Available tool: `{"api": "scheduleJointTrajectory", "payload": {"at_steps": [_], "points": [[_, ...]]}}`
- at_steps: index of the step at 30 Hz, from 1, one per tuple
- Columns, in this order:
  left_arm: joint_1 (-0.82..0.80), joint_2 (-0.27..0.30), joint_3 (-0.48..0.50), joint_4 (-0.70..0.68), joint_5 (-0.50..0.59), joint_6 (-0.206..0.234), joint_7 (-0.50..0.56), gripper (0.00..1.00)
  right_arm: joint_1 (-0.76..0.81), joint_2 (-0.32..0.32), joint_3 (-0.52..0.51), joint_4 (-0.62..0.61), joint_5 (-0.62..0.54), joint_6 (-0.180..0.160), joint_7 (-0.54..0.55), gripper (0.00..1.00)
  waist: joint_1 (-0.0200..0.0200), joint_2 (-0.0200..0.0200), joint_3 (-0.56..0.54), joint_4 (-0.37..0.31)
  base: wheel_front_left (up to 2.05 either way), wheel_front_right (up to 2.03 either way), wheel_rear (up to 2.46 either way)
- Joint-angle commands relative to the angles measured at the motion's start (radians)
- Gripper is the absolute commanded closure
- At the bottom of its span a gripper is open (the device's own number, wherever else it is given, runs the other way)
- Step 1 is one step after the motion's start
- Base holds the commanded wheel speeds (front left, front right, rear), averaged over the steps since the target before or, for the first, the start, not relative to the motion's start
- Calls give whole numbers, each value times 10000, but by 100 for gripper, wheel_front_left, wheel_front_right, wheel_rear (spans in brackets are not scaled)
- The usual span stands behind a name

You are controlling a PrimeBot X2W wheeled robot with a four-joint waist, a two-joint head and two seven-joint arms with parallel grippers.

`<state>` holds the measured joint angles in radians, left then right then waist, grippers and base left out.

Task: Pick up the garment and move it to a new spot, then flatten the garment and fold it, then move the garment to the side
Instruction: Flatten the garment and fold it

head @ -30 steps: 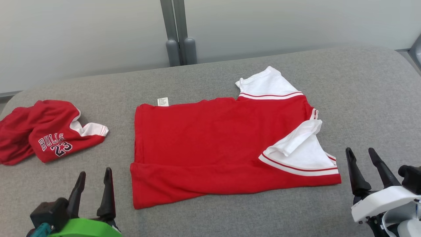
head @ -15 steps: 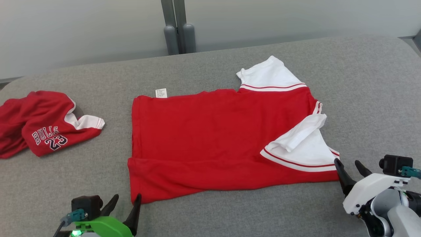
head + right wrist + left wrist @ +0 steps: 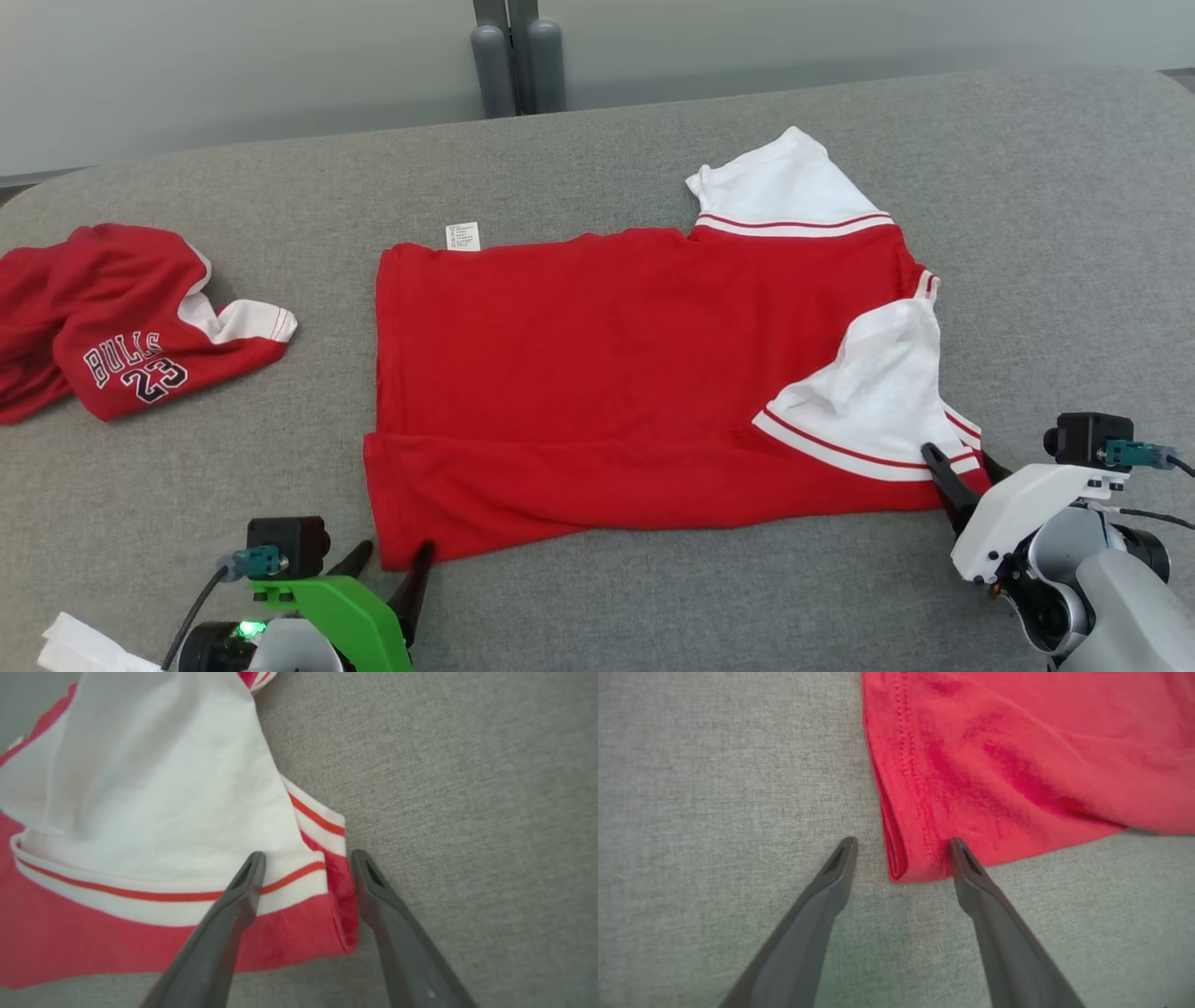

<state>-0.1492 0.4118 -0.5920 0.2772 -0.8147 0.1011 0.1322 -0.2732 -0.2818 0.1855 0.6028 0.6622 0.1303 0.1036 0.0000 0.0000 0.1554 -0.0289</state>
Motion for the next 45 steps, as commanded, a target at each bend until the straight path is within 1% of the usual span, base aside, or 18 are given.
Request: {"api": "scheduleJointTrajectory", "payload": {"at_steps": [1,2,3,8,10,14,19,23,27,30,31,32,33,34,36,41,45], "points": [[-116,-65,-77,94,-46,-93,45,45,48,83,226,232,112,8,9,95,0,0,-53,-15,0,0,0],[-148,-68,-58,110,-39,-113,-17,62,21,65,291,260,178,8,-47,100,0,0,-90,-18,0,0,0],[-162,-80,-60,148,-53,-122,-39,100,-20,52,349,289,276,7,-137,100,0,0,-143,-20,0,0,0],[-159,78,-129,86,-39,-322,8,100,-92,-183,500,202,843,7,-306,100,0,0,-448,-5,0,0,0],[-62,156,-129,-73,-116,-376,52,100,-29,-390,528,34,1157,7,-219,100,0,0,-589,11,0,0,0],[367,535,-188,-621,-230,-364,380,100,374,-848,644,-522,1687,7,305,100,0,0,-856,-9,0,0,0],[1119,1192,-237,-1537,-360,-60,976,100,1097,-1331,574,-1225,1974,7,1230,100,0,0,-1044,-53,0,0,0],[1795,1702,-289,-2405,-477,356,1519,100,1964,-1639,77,-1766,2113,4,2002,100,0,0,-1149,-41,0,0,0],[2396,2016,-327,-3105,-744,694,1982,100,2836,-1628,-689,-2189,1884,-2,2869,100,0,0,-1234,-58,0,0,0],[2665,2134,-386,-3460,-891,846,2241,100,3307,-1340,-1238,-2614,1542,-1,3522,100,0,0,-1250,-89,0,0,0],[2693,2149,-386,-3510,-888,881,2249,100,3390,-1246,-1409,-2731,1422,-2,3665,54,0,0,-1247,-97,0,0,0],[2702,2147,-372,-3551,-873,933,2256,100,3491,-1117,-1586,-2874,1283,-1,3823,0,0,0,-1242,-104,0,0,0],[2704,2144,-369,-3568,-870,969,2267,56,3547,-995,-1720,-2987,1144,-1,3940,0,0,0,-1241,-108,0,0,0],[2698,2154,-409,-3581,-865,993,2361,0,3576,-827,-1884,-3144,973,1,4045,0,0,0,-1241,-118,0,0,0],[2623,2165,-418,-3633,-803,1023,2361,0,3631,-550,-2171,-3473,687,7,4191,0,0,0,-1252,-136,0,0,0],[2420,2240,-306,-3722,-652,1107,2223,0,3735,-112,-2835,-4244,49,5,4458,0,0,0,-1314,-187,0,0,0],[2094,2266,-93,-3833,-319,1235,1838,0,3576,204,-3225,-4950,-406,7,4221,0,0,0,-1370,-208,0,0,0]]}}
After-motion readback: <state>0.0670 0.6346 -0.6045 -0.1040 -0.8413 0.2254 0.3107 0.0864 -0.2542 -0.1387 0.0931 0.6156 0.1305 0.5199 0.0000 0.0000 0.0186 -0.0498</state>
